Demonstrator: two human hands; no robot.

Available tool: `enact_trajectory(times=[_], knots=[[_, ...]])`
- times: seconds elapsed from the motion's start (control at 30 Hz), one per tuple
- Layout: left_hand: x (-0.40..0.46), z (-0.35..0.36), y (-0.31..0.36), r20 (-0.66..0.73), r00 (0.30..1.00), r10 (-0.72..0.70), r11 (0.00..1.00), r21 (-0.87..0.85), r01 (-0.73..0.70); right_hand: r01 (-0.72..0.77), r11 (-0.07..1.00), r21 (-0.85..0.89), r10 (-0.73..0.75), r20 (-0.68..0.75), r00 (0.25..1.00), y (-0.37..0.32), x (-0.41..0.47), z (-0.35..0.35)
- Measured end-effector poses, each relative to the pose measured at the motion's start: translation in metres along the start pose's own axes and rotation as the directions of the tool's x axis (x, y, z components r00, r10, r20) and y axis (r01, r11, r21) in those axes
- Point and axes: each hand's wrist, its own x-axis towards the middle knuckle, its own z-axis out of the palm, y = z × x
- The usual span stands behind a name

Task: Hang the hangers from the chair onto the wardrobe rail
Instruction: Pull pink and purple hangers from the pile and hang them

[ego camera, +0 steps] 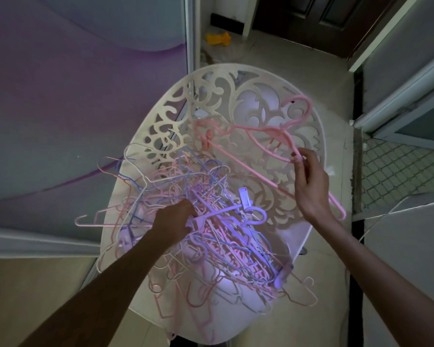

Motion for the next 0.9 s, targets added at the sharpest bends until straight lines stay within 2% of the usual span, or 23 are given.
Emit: enact_trajectory(times=[0.07, 0.13, 0.23, 0.33, 0.43, 0.5, 0.57, 0.67, 0.77, 0.83, 0.9], knots=[[0.001, -0.004, 0.0, 0.03, 0.999, -0.011, 1.0, 0.025, 0.01, 0.018, 1.0, -0.016, -0.017, 0.042, 0.999, -0.003, 0.002, -0.004], [-0.001, -0.011, 0.002, 0.012, 0.999, -0.032, 0.999, -0.019, 0.033, 0.014, 1.0, -0.004, -0.014, 0.085, 0.996, -0.003, 0.004, -0.011], [-0.004, -0.034, 0.008, -0.2, 0.973, -0.118, 0.976, -0.205, 0.076, 0.002, 0.998, 0.065, -0.012, 0.153, 0.988, -0.007, 0.01, -0.026], [-0.003, -0.066, 0.012, -0.474, 0.869, -0.143, 0.955, -0.296, -0.004, 0.006, 0.992, 0.125, -0.039, 0.262, 0.964, -0.017, 0.018, -0.039], [-0.001, -0.097, 0.015, -0.577, 0.78, -0.243, 0.925, -0.381, 0.006, 0.015, 0.991, 0.13, -0.062, 0.368, 0.928, -0.028, 0.023, -0.042], [0.0, -0.114, 0.015, -0.617, 0.76, -0.204, 0.935, -0.352, -0.035, 0.033, 0.991, 0.133, -0.087, 0.424, 0.901, -0.036, 0.026, -0.04], [0.001, -0.13, 0.019, -0.59, 0.805, -0.068, 0.966, -0.242, -0.095, 0.055, 0.989, 0.134, -0.113, 0.479, 0.871, -0.045, 0.03, -0.038], [-0.004, -0.14, 0.033, -0.336, 0.94, 0.064, 0.974, -0.185, -0.132, 0.043, 0.976, 0.212, -0.162, 0.584, 0.795, -0.063, 0.027, -0.031], [-0.012, -0.145, 0.043, -0.152, 0.981, 0.118, 0.931, -0.326, -0.162, 0.054, 0.966, 0.254, -0.21, 0.645, 0.735, -0.079, 0.022, -0.021], [-0.023, -0.15, 0.046, -0.078, 0.989, 0.122, 0.862, -0.487, -0.145, 0.058, 0.959, 0.276, -0.227, 0.633, 0.74, -0.086, 0.019, -0.013], [-0.039, -0.154, 0.043, -0.072, 0.991, 0.115, 0.782, -0.609, -0.135, 0.168, 0.961, 0.222, -0.268, 0.577, 0.772, -0.086, 0.017, -0.002]])
